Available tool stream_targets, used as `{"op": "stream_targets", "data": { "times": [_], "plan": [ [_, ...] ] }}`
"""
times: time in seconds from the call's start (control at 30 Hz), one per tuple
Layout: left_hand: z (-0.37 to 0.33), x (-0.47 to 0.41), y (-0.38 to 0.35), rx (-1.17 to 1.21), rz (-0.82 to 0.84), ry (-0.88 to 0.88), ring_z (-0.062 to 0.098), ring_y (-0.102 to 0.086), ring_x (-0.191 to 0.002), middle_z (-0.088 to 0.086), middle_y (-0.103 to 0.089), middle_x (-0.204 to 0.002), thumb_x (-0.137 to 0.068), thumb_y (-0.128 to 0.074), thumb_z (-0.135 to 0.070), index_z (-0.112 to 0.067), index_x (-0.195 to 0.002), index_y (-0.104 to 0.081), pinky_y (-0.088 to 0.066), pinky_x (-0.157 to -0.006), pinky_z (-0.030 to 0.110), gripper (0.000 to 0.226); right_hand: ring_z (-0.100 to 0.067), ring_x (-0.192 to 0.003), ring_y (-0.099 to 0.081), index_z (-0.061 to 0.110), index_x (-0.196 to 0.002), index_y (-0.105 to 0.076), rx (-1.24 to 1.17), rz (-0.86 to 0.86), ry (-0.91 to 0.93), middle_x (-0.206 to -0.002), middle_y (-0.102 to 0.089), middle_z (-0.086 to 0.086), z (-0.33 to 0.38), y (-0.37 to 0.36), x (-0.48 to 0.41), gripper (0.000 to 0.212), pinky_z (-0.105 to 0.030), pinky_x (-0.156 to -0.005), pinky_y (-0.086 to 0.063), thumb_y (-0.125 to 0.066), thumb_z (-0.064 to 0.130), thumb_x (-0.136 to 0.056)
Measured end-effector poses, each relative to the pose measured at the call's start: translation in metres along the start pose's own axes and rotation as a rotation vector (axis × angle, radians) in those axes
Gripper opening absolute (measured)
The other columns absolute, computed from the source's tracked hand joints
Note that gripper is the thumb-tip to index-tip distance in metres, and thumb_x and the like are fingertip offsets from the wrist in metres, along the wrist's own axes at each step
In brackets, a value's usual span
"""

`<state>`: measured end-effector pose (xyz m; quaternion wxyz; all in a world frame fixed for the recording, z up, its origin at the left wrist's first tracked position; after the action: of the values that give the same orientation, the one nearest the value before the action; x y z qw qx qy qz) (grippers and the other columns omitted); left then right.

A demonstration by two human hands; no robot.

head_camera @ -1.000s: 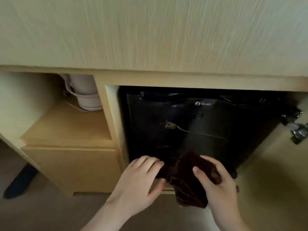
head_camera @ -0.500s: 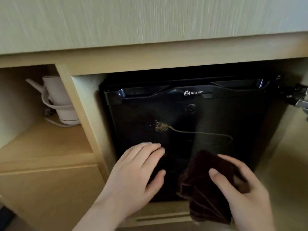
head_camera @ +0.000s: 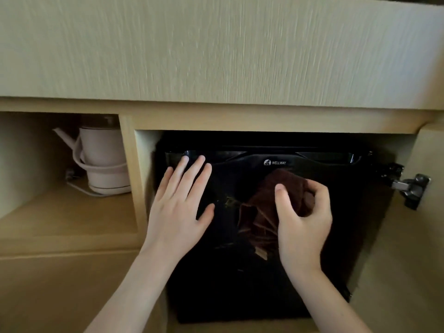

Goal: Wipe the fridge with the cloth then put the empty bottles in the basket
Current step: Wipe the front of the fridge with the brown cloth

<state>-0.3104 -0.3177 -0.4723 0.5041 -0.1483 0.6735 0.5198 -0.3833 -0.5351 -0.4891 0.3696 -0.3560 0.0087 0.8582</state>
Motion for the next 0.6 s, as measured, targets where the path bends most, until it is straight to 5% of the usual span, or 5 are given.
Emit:
{"op": "stream_targets", "data": {
  "times": [0.17, 0.33, 0.4, 0.53, 0.6],
  "plan": [
    [-0.003, 0.019, -0.015, -0.046, -0.005, -0.023, 0.022, -0.018, -0.152, 0.0, -0.029, -0.161, -0.084, -0.071, -0.026, -0.013, -0.152, -0.035, -0.018, -0.123, 0.043, 0.078, -0.004, -0.095, -0.057, 0.047, -0.102, -0.05, 0.158, -0.116, 0.131, -0.101, -0.056, 0.019, -0.021, -0.013, 0.012, 0.023, -0.007, -0.082, -0.043, -0.066, 0.037, -0.091],
    [0.008, 0.037, -0.026, -0.122, 0.02, -0.02, 0.022, -0.016, -0.152, -0.001, -0.024, -0.163, -0.084, -0.073, -0.031, -0.015, -0.155, -0.029, -0.014, -0.123, 0.046, 0.085, -0.005, -0.107, -0.032, 0.015, -0.131, -0.049, 0.379, -0.197, 0.187, -0.119, -0.044, -0.001, -0.028, -0.025, 0.013, 0.062, -0.015, -0.095, -0.032, -0.069, 0.05, -0.083],
    [0.009, 0.038, -0.028, -0.128, 0.028, -0.047, 0.021, -0.014, -0.153, -0.002, -0.023, -0.163, -0.085, -0.072, -0.032, -0.016, -0.155, -0.028, -0.012, -0.124, 0.045, 0.084, -0.005, -0.107, -0.032, 0.015, -0.129, -0.05, 0.406, -0.199, 0.184, -0.12, -0.047, -0.005, -0.031, -0.033, 0.013, 0.065, -0.022, -0.095, -0.035, -0.075, 0.05, -0.08],
    [0.011, 0.039, -0.031, -0.119, 0.013, -0.051, 0.02, -0.012, -0.153, -0.003, -0.02, -0.164, -0.086, -0.068, -0.032, -0.016, -0.156, -0.026, -0.013, -0.124, 0.041, 0.083, -0.011, -0.105, -0.044, 0.017, -0.124, -0.054, 0.343, -0.264, 0.212, -0.114, -0.041, 0.005, -0.035, -0.039, 0.016, 0.058, -0.003, -0.088, -0.032, -0.077, 0.048, -0.079],
    [0.012, 0.039, -0.032, -0.097, 0.005, -0.048, 0.02, -0.012, -0.153, -0.003, -0.02, -0.164, -0.087, -0.068, -0.031, -0.016, -0.156, -0.025, -0.012, -0.124, 0.038, 0.083, -0.015, -0.104, -0.051, 0.017, -0.122, -0.054, 0.32, -0.255, 0.237, -0.113, -0.037, 0.01, -0.038, -0.042, 0.019, 0.056, -0.012, -0.088, -0.04, -0.076, 0.047, -0.08]
  ]
}}
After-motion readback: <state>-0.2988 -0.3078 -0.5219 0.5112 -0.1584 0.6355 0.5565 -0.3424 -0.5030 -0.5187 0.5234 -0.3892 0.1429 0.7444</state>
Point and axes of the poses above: each hand's wrist, its own x-axis away from the middle knuckle, its own y-axis out of the back of the hand, z = x × y, the point moved 10 cm from there along -x, towards the middle knuckle
